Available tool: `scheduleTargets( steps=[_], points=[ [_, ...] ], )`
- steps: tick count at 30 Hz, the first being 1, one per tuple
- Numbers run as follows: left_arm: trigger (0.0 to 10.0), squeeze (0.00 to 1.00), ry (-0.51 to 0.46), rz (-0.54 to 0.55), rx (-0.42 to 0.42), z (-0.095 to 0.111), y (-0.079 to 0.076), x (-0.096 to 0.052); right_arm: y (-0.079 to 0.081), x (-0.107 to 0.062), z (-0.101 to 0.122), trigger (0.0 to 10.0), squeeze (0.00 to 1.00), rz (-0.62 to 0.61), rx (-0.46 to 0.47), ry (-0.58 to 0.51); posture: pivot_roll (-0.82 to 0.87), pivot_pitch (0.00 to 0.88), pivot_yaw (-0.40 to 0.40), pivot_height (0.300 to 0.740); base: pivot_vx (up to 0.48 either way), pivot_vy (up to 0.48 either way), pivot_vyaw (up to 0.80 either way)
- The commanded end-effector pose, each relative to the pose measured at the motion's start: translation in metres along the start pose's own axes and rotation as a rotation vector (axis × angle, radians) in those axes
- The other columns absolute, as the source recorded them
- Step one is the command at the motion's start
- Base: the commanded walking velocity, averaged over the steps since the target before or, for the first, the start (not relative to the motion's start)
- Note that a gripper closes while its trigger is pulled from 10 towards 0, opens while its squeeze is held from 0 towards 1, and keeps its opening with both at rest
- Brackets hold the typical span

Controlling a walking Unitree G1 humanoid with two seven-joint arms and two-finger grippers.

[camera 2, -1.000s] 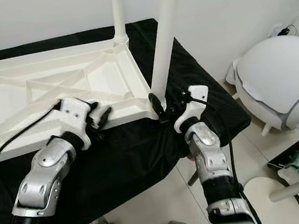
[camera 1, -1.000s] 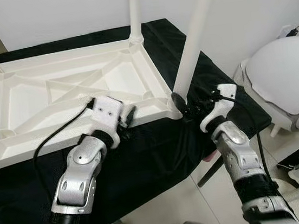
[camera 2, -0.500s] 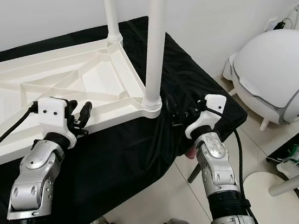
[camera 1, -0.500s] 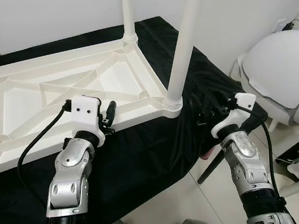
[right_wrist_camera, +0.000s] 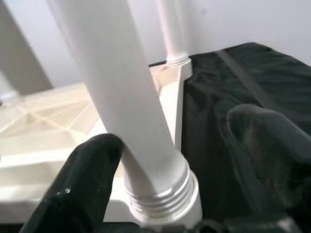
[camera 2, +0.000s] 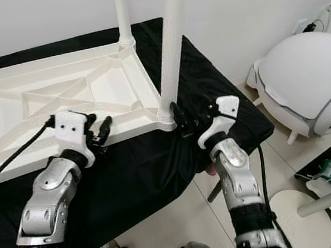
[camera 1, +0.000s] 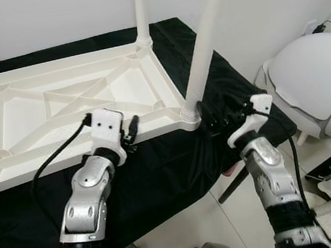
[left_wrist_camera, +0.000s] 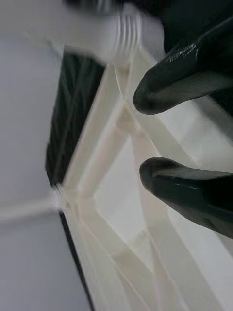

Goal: Building children table

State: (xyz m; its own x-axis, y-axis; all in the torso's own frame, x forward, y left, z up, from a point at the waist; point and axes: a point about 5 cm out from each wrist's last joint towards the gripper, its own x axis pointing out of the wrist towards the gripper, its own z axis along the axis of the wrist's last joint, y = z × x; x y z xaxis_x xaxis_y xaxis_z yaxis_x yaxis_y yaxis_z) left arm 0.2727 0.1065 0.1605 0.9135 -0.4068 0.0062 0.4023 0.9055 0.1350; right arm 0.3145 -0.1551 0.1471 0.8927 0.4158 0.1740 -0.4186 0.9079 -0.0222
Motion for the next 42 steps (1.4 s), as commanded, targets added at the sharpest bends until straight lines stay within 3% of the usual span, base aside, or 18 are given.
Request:
scheduleTargets(
  steps=[1,5,9,10,23,36,37,40,41,42],
  points=[
    [10.0,0.0,-0.014,-0.107,0.024,0.002,-0.011,0.0,-0.002,0.002,-0.001,10.0,0.0,0.006,0.017,0.008,-0.03,0.018,-0.033,0.74,0.0,0.0,0.0],
    [10.0,0.0,-0.012,-0.204,0.064,0.003,-0.024,-0.002,-0.012,0.013,0.002,10.0,0.0,0.021,-0.019,0.013,-0.02,0.017,-0.047,0.74,0.0,0.0,0.0],
    [10.0,0.0,-0.011,-0.23,0.075,0.003,-0.027,-0.002,-0.014,0.017,0.003,10.0,0.0,0.03,-0.025,0.017,-0.02,0.017,-0.047,0.74,0.0,0.0,0.0],
    [10.0,0.0,-0.014,-0.264,0.089,0.004,-0.034,-0.003,-0.018,0.028,0.003,10.0,0.0,0.084,-0.032,0.048,-0.02,0.025,-0.064,0.74,0.0,0.0,0.0],
    [10.0,0.0,-0.036,-0.272,0.124,0.013,-0.038,0.003,-0.016,0.05,-0.011,10.0,0.0,0.251,-0.008,0.192,0.01,0.027,-0.085,0.74,0.0,0.0,0.0],
    [10.0,0.0,-0.054,-0.306,0.148,0.019,-0.042,0.007,-0.02,0.064,-0.004,10.0,0.0,0.233,-0.022,0.179,0.02,0.006,-0.081,0.74,0.0,0.0,0.0],
    [10.0,0.0,-0.056,-0.313,0.15,0.019,-0.043,0.008,-0.02,0.066,-0.004,9.2,0.0,0.241,-0.024,0.185,0.02,0.002,-0.082,0.74,0.0,0.0,0.0],
    [10.0,0.0,-0.059,-0.321,0.151,0.019,-0.044,0.009,-0.02,0.067,-0.004,9.2,0.0,0.251,-0.023,0.193,0.02,0.001,-0.083,0.74,0.0,0.0,0.0],
    [10.0,0.0,-0.064,-0.334,0.148,0.02,-0.046,0.01,-0.019,0.067,-0.004,0.0,0.0,0.26,-0.019,0.198,0.02,0.001,-0.089,0.74,0.0,0.0,0.0],
    [10.0,0.0,-0.07,-0.352,0.138,0.02,-0.049,0.011,-0.02,0.066,-0.006,0.0,0.0,0.26,-0.018,0.214,0.02,0.0,-0.089,0.74,0.0,0.0,0.0]
  ],
)
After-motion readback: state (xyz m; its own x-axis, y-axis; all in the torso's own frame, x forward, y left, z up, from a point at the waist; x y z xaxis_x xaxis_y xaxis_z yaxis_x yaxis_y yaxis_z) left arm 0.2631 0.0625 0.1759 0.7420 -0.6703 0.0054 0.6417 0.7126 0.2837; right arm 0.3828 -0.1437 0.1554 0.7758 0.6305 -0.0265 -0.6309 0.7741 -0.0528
